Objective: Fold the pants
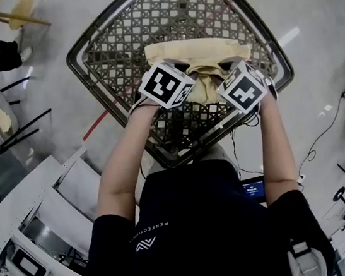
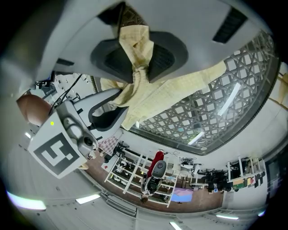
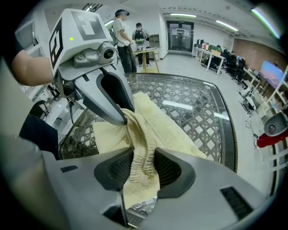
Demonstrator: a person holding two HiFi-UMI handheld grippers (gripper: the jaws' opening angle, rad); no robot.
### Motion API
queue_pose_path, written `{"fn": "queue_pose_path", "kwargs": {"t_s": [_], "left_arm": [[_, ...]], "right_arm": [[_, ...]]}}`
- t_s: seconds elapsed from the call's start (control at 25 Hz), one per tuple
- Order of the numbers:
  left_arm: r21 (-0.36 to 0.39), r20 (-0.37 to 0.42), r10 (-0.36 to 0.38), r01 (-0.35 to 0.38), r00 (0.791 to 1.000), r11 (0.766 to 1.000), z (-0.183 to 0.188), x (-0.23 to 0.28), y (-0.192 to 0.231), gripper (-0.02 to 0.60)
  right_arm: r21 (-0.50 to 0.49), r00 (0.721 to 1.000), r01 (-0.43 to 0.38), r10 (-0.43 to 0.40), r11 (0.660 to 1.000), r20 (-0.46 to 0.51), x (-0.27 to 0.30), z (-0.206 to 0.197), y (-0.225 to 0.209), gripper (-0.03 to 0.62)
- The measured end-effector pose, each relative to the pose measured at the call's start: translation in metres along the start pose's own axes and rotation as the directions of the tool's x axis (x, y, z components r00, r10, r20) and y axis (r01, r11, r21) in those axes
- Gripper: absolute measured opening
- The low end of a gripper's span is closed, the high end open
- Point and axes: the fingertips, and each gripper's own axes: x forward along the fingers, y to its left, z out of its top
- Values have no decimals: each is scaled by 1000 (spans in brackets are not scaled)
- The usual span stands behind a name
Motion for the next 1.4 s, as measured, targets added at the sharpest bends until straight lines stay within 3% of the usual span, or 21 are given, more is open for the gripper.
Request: {"fn": "queue_pose_path", "kwargs": {"t_s": [0.4, 0.6, 0.72, 0.92, 1.2, 1.4], "left_arm": [[-31, 14, 36, -35, 999, 999, 1, 5, 20, 120], [-26, 26, 123, -122, 992, 992, 7, 2, 38, 89], [-36, 24, 146, -145, 989, 989, 8, 1, 43, 84], [-39, 42, 254, -252, 966, 967, 9, -7, 59, 52], [-54, 118, 242, -237, 963, 970, 20, -19, 49, 37], [-61, 168, 213, -206, 962, 977, 23, -24, 29, 26]], "right_arm": [[4, 999, 27, -27, 1000, 31, 6, 12, -13, 164], [48, 991, 95, -99, 994, 85, 2, 17, -29, 169], [82, 979, 150, -160, 985, 127, -5, 23, -43, 169], [110, 956, 257, -270, 960, 117, -8, 18, -61, 153], [201, 926, 281, -320, 938, 199, -24, 23, -65, 123], [294, 866, 362, -435, 885, 244, -46, 15, -75, 91]]}}
